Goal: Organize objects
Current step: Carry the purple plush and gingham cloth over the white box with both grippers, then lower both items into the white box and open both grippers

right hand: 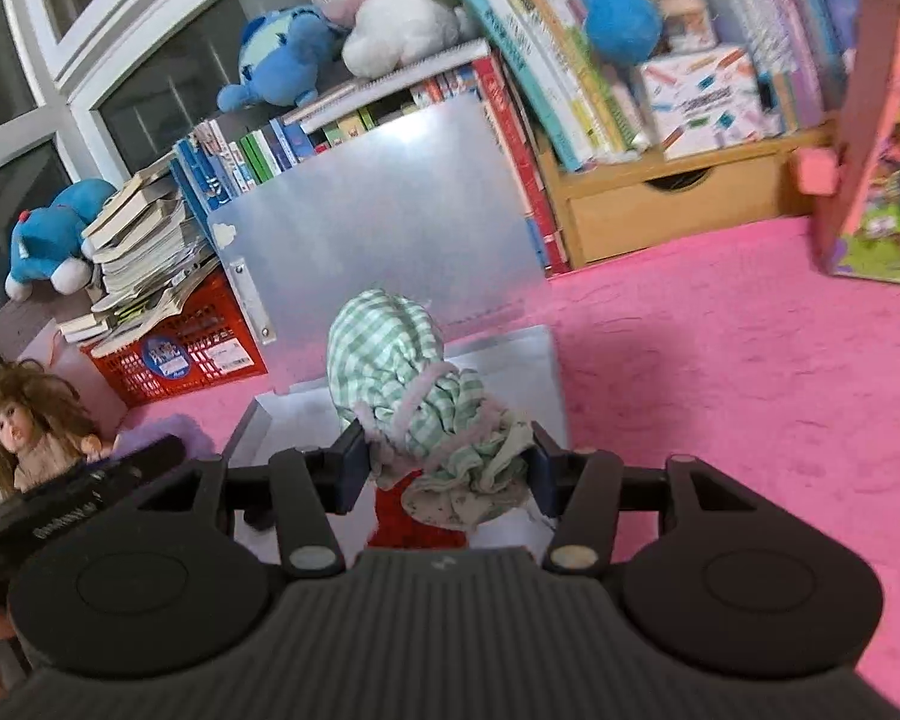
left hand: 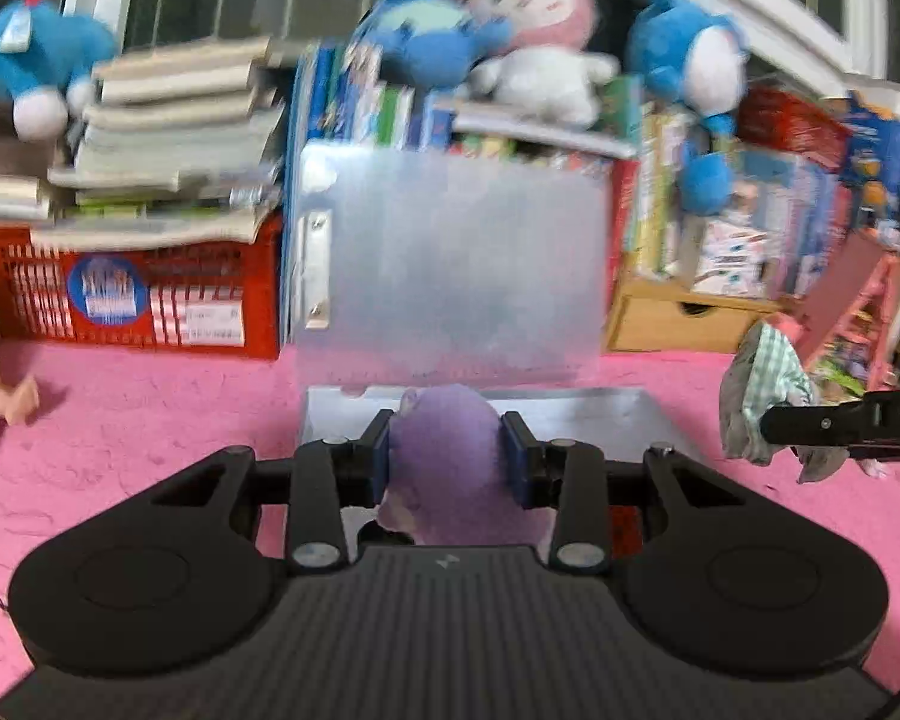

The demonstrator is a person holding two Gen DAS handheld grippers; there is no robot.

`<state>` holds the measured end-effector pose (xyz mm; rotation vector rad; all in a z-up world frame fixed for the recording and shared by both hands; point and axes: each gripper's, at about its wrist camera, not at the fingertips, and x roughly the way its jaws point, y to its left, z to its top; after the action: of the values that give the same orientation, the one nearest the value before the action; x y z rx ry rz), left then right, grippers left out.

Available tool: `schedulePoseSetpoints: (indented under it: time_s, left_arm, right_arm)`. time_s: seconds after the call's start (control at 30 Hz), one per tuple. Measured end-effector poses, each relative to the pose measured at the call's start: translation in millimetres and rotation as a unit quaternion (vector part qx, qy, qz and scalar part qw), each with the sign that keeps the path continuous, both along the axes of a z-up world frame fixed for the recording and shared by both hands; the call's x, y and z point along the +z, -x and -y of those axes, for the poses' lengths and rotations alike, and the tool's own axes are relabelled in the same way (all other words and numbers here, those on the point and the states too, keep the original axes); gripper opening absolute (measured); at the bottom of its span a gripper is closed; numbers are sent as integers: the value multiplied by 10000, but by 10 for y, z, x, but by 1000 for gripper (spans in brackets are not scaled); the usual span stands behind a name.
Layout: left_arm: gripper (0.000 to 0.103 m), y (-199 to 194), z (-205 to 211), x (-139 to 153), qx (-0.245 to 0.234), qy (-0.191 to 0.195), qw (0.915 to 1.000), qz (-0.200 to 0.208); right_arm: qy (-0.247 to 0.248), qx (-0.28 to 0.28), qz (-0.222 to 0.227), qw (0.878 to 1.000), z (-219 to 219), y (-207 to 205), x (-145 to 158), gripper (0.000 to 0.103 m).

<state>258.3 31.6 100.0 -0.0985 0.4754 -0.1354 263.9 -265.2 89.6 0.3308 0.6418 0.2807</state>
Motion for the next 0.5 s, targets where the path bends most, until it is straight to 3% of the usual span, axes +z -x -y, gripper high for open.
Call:
schedulePoseSetpoints:
  time_s: [0.17, 0.5]
  left_arm:
    - [43, -438, -114, -209, 370, 318, 9969, -614]
    - [43, -718, -134, -459, 384, 24, 9961, -800]
  right_arm:
    - [161, -57, -369, 9992, -191, -364, -200, 57]
    - [122, -124, -646, 9978, -290, -626, -544, 57]
